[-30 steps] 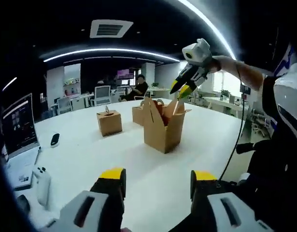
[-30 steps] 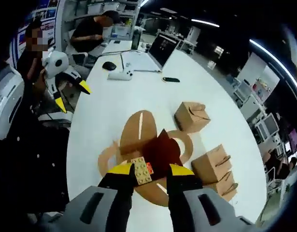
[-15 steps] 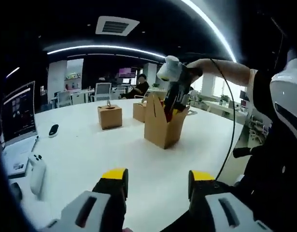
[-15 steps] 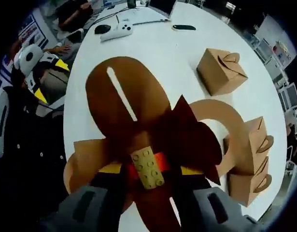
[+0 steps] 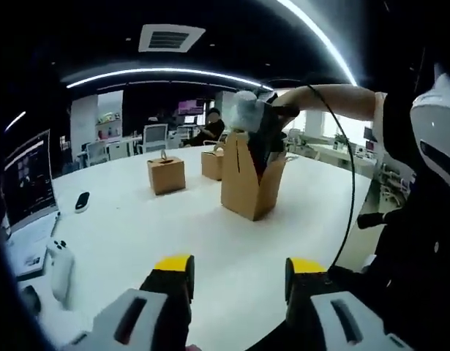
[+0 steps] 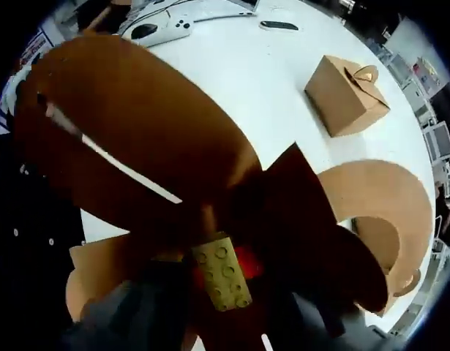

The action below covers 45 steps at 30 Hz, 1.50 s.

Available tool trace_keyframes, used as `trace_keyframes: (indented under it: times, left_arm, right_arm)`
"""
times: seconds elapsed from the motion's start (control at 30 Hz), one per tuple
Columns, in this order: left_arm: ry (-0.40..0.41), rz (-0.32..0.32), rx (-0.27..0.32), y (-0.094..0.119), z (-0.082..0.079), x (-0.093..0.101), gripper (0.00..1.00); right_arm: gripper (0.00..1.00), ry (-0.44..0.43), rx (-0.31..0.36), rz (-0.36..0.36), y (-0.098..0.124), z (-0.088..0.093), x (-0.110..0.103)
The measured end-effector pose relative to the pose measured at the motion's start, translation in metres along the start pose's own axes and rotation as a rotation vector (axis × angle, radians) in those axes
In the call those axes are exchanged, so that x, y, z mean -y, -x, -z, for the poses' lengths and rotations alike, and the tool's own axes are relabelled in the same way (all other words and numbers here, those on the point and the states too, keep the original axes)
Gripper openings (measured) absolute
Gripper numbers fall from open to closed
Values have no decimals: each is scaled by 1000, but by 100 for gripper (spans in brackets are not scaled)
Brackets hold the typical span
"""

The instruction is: Pick up one paper box from the group, open the paper box, and remove the item inside

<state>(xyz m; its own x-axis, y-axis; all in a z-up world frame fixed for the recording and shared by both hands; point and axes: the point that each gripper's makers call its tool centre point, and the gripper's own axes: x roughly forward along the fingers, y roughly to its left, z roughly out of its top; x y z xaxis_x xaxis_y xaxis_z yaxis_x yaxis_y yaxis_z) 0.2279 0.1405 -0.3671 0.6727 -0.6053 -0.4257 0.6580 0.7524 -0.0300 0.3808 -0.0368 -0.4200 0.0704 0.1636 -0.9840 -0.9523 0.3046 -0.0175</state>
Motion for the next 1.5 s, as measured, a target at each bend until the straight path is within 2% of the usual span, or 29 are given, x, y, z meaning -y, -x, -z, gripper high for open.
trace_keyframes:
  times: [0.17,0.27,0.37,0.4,0.5,0.6,0.83,1.17,1.5]
  left_arm:
    - [-11,-10,8,7,-6,-2,51]
    - [-15,-2,6,9,-7,0,51]
    - [-26,7,3,11,-9,3,51]
    - [-29,10,2,12,-9,3,51]
    - [-37,13,2,13,-11,5,51]
    - [-39,14,5,14,-11,5,51]
    - [-40,11,8,15,-13,5,51]
    - [-44,16,12,14,-14,4,51]
    - [-59,25,18,11,-20,9,51]
  right_arm:
    - [38,15,-26,15,-3,1,-1]
    - [36,-16,-37,25,0,2,-4]
    - [31,4,-20,43,5,-1,-5]
    - [25,8,-11,49,8,-4,-4]
    - [25,-8,-24,56,9,-1,4]
    - [25,21,-39,55,5,3,5]
    - [24,32,-11,79,16,-9,9]
    - [24,31,73,116,55,-30,9]
    - [24,4,211,160,120,-41,2]
